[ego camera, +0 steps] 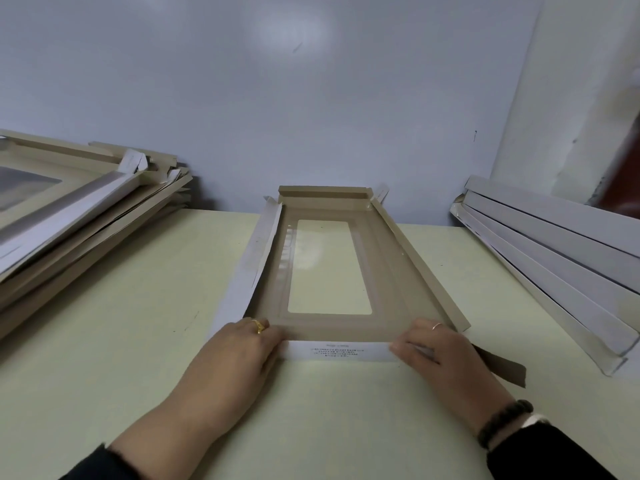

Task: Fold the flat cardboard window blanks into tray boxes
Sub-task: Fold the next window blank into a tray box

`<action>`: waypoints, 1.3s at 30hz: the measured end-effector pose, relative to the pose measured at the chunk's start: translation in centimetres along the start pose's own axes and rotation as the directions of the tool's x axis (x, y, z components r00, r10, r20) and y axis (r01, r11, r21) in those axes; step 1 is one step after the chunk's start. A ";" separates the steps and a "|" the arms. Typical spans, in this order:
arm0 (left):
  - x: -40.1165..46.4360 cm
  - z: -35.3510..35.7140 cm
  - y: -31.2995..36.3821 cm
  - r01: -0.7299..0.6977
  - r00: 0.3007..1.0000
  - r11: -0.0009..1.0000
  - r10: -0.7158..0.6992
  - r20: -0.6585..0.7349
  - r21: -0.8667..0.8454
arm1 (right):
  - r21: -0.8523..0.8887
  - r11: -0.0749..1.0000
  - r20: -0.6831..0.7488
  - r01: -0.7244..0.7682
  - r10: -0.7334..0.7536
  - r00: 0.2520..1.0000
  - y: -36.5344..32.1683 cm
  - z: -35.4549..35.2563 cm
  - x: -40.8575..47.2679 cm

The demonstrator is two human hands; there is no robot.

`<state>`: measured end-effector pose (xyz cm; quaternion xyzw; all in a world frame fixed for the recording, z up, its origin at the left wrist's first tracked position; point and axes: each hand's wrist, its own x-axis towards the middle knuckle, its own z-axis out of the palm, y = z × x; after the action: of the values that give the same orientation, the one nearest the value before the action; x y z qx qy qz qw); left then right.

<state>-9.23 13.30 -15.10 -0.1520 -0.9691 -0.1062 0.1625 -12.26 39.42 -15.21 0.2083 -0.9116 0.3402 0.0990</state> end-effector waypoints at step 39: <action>0.4 0.7 2.5 -0.056 0.996 0.998 0.055 0.072 0.010 | -0.344 0.900 0.015 0.268 -0.280 0.960 -3.0 2.8 0.6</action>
<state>-8.96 15.95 -15.21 -0.1814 -0.9704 -0.0902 0.1316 -11.55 35.39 -15.36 0.3079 -0.9166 0.1625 0.1967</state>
